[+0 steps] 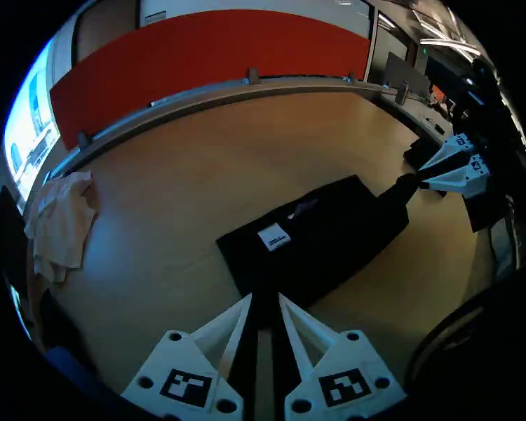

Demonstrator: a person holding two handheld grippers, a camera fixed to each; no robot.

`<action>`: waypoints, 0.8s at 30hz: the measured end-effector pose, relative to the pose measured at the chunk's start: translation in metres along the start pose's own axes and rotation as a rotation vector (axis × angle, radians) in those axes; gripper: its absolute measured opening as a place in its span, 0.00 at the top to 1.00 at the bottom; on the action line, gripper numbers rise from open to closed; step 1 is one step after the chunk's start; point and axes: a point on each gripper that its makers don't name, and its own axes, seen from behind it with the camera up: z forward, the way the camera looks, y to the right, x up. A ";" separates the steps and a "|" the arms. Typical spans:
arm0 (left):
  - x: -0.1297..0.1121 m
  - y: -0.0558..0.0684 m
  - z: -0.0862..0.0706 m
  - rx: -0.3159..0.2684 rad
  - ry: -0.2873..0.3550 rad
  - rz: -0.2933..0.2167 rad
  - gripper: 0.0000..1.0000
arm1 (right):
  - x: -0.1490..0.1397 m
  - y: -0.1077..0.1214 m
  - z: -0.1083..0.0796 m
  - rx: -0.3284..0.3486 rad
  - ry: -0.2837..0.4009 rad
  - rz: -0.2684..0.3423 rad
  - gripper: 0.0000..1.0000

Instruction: Fold towel

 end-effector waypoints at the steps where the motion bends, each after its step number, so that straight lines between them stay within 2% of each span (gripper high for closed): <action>1: 0.000 -0.001 0.003 0.000 -0.004 0.002 0.89 | -0.001 0.001 0.002 -0.001 -0.004 0.000 0.86; 11: -0.006 -0.008 0.029 0.009 -0.032 0.009 0.85 | -0.012 0.011 0.026 -0.014 -0.044 0.017 0.86; 24: -0.010 -0.025 0.063 0.059 -0.058 -0.008 0.73 | -0.026 0.027 0.061 -0.038 -0.089 0.083 0.83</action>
